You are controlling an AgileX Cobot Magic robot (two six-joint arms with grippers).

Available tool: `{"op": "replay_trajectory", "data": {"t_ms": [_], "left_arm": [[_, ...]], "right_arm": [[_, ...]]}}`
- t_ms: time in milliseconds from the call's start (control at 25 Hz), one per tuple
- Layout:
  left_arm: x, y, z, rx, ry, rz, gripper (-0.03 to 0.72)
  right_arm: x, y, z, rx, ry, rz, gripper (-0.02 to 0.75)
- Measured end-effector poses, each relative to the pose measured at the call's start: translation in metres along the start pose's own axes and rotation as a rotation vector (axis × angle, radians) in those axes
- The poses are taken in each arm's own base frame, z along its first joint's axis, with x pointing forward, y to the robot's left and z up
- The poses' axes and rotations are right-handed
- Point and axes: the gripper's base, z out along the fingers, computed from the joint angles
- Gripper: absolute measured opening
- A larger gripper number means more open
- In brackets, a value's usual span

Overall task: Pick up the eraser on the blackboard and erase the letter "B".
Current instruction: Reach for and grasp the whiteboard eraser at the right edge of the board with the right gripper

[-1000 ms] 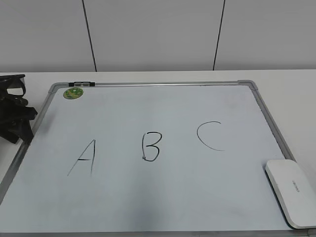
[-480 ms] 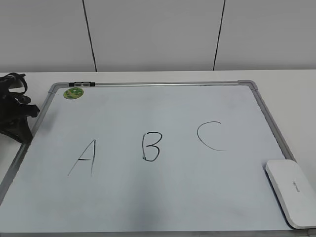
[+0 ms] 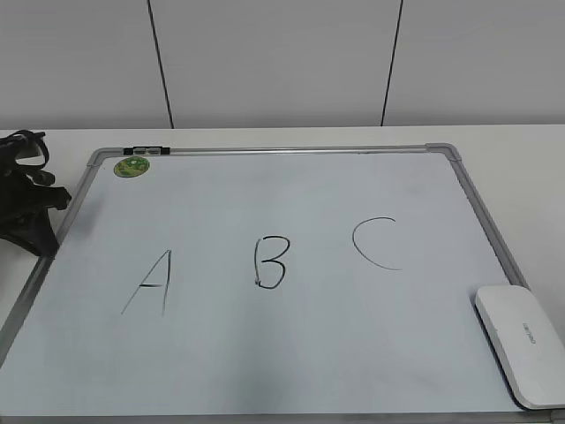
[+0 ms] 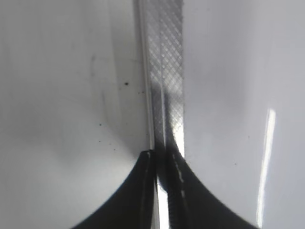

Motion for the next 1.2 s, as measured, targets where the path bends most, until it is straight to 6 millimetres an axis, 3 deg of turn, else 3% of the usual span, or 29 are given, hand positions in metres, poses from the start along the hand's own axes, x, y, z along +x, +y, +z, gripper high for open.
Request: {"op": "replay_trajectory", "data": {"t_ms": [240,320,480,560,800,1200], "left_arm": [[0.000,0.000,0.000,0.001,0.001,0.000,0.032],[0.000,0.000,0.000,0.001,0.001,0.000,0.032],[0.000,0.000,0.000,0.006,-0.001,-0.007,0.032],[0.000,0.000,0.000,0.010,-0.001,-0.011,0.032],[0.000,0.000,0.000,0.014,0.000,-0.015,0.032],[0.000,0.001,-0.001,0.016,-0.001,-0.018,0.031]], "right_arm": [[-0.031,-0.001,0.042,0.002,-0.015,0.021,0.446],[-0.033,0.000,0.056,-0.008,0.037,0.037,0.480],[-0.026,0.000,0.087,-0.021,0.259,0.014,0.628],[-0.020,0.001,0.103,-0.034,0.388,0.007,0.654],[-0.006,0.005,0.149,-0.097,0.640,-0.033,0.662],[0.006,0.024,0.219,-0.121,0.837,-0.113,0.662]]}}
